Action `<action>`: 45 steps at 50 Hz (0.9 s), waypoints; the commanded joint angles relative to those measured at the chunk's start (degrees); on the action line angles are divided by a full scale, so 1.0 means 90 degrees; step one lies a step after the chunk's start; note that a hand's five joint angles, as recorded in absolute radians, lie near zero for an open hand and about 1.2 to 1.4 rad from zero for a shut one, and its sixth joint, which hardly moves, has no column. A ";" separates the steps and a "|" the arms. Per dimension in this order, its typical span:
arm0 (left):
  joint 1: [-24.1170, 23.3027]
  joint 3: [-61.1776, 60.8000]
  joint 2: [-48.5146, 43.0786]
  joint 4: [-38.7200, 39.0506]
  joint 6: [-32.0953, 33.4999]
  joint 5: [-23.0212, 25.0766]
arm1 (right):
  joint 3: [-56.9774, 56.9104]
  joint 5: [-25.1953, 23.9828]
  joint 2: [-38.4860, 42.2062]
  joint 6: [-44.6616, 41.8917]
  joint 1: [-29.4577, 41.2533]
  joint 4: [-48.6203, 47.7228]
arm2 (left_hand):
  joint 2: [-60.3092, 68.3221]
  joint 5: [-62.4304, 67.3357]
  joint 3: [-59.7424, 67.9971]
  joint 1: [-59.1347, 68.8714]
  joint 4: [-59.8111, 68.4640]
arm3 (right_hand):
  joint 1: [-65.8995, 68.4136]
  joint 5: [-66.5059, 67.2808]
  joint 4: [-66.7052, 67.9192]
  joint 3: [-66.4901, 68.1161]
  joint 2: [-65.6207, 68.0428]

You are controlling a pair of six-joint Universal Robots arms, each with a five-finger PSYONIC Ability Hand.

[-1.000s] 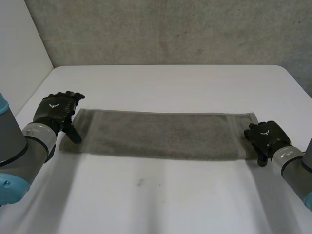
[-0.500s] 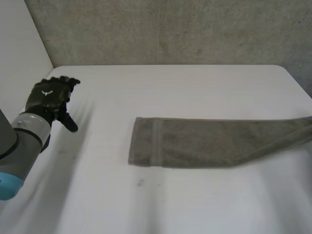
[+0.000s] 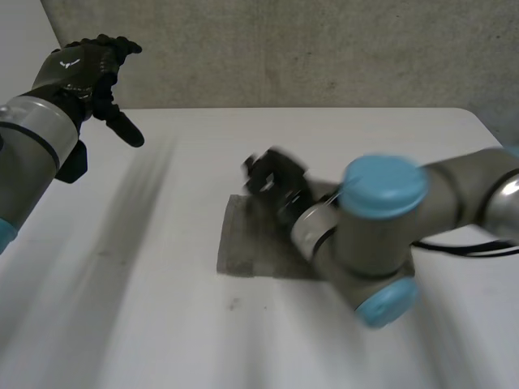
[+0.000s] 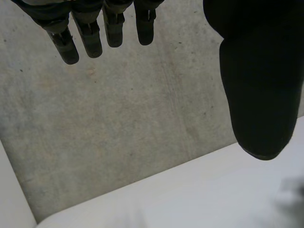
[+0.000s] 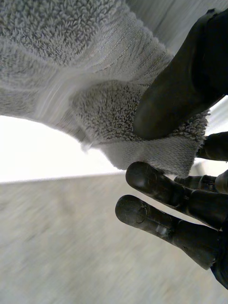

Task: Fold the towel.

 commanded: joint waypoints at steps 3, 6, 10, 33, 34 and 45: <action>-0.0070 0.0360 -0.0165 -0.0619 -0.0188 -0.0007 | 0.0176 -0.0015 0.0604 -0.0166 0.0622 0.0075 | 0.0063 -0.0223 0.0043 -0.0006 0.0059 | 0.0482 0.0302 0.0343 0.0396 0.6817; -0.0090 0.0330 -0.0175 -0.0629 -0.0188 -0.0007 | 0.0254 -0.0025 0.0536 -0.0176 0.0613 0.0065 | 0.0063 -0.0223 0.0043 -0.0006 0.0059 | -0.1847 -0.2028 -0.1987 -0.1934 0.4488; -0.0099 0.0311 -0.0175 -0.0629 -0.0188 -0.0007 | 0.0711 0.0004 -0.0193 0.0048 0.0525 -0.0042 | 0.0063 -0.0223 0.0043 -0.0006 0.0059 | -0.7296 -0.7476 -0.7435 -0.7382 -0.0961; -0.0373 0.0145 -0.0194 -0.0609 -0.0159 -0.0007 | 0.4082 0.0043 -0.2013 0.2764 -0.2688 -0.0199 | 0.0063 -0.0223 0.0043 -0.0006 0.0059 | -0.6987 -0.7168 -0.7127 -0.7074 -0.0652; -0.0383 0.0135 -0.0194 -0.0609 -0.0159 -0.0007 | 0.4092 0.0053 -0.1887 0.2609 -0.2794 -0.0208 | 0.0058 -0.0228 0.0037 -0.0011 0.0054 | -0.6673 -0.6853 -0.6812 -0.6759 -0.0338; -0.0490 0.0086 -0.0214 -0.0609 -0.0139 -0.0007 | 0.3868 0.0063 -0.1856 0.2354 -0.3050 -0.0267 | 0.0058 -0.0228 0.0037 -0.0011 0.0054 | 0.0274 0.0093 0.0134 0.0187 0.6609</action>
